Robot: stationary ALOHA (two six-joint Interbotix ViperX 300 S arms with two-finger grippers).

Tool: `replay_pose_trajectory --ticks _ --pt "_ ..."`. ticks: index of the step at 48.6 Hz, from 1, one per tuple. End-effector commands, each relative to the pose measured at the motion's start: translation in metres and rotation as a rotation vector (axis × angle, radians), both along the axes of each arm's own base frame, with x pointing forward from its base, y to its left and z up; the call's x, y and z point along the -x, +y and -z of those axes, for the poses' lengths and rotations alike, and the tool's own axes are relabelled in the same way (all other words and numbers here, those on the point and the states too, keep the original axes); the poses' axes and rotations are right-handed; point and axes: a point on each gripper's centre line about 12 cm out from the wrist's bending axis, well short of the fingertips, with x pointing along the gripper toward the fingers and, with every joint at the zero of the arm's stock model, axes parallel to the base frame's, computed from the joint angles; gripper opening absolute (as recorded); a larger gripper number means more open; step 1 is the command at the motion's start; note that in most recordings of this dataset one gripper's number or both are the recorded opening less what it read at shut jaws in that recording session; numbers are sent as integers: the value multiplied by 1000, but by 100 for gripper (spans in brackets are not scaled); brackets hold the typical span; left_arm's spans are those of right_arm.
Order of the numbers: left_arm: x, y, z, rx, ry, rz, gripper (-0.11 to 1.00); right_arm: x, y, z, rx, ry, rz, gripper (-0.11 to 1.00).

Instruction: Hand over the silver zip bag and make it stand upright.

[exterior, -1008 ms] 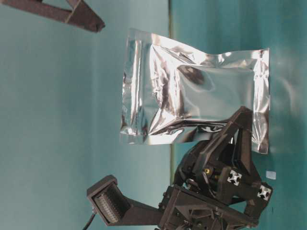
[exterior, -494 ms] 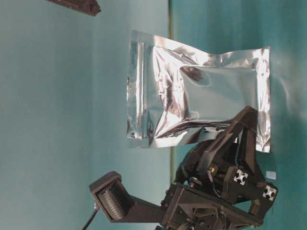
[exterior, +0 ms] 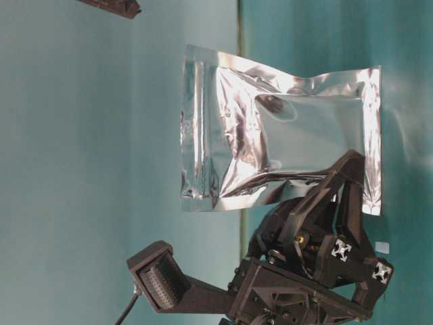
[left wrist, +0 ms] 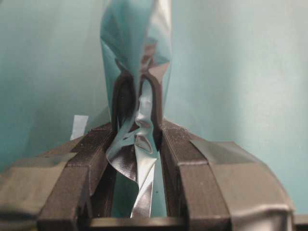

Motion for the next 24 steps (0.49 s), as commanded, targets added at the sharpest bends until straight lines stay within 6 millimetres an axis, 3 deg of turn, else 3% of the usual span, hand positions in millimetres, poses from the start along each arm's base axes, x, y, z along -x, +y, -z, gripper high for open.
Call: replay_pose_trajectory --ticks 1,24 --pt "-2 -6 -1 -1 -5 18 28 0 1 -9 -8 -31 5 85" --pt "-1 -5 0 -1 3 15 28 1 2 -6 -8 -26 -1 85"
